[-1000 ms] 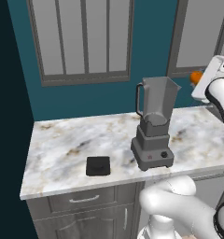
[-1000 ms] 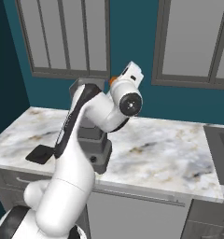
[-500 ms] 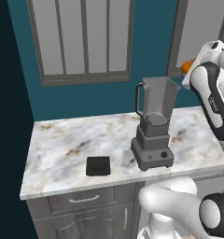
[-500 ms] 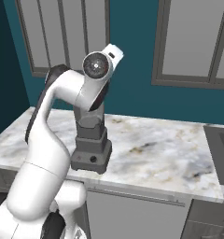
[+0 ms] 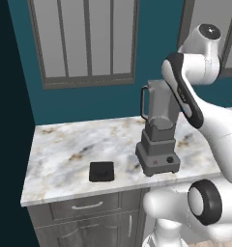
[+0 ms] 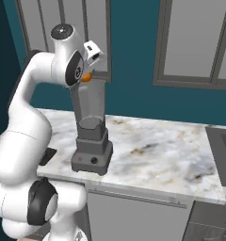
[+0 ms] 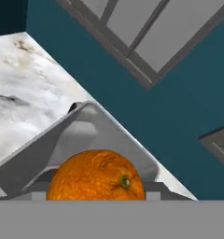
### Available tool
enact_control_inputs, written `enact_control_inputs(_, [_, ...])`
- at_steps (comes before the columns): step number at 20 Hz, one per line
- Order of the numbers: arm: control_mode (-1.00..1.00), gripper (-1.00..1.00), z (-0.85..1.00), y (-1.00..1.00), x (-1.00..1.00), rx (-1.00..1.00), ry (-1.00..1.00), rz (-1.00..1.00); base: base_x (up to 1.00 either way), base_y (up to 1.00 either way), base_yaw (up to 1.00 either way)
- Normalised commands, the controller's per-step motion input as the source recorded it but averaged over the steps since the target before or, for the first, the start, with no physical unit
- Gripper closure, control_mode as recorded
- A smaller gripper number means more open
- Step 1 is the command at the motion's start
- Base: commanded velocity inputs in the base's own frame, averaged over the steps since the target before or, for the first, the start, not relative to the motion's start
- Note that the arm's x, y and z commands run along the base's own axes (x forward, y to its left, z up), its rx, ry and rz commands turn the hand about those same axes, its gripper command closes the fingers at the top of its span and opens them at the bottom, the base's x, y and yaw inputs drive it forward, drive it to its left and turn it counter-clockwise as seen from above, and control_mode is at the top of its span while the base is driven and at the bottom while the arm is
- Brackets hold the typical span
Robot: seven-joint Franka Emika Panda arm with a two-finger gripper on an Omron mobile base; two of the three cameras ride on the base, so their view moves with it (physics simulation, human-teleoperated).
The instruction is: Open the blender lid, put the tangerine in the blender, close the lid, and start the blender.
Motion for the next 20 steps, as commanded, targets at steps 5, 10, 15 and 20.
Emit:
enact_control_inputs(5, [-1.00,1.00,-0.58,0.02,0.09,0.16,0.35,-0.06,0.00,0.00,0.00])
enact_control_inputs(10, [-1.00,1.00,-0.65,0.00,0.05,0.11,0.26,-0.05,0.00,0.00,0.00])
enact_control_inputs(15, [-1.00,1.00,-0.44,0.01,0.10,0.00,0.17,-0.09,0.00,0.00,0.00])
enact_control_inputs(20, [-1.00,-1.00,-0.49,0.00,-0.06,0.00,0.02,-0.15,0.00,0.00,0.00])
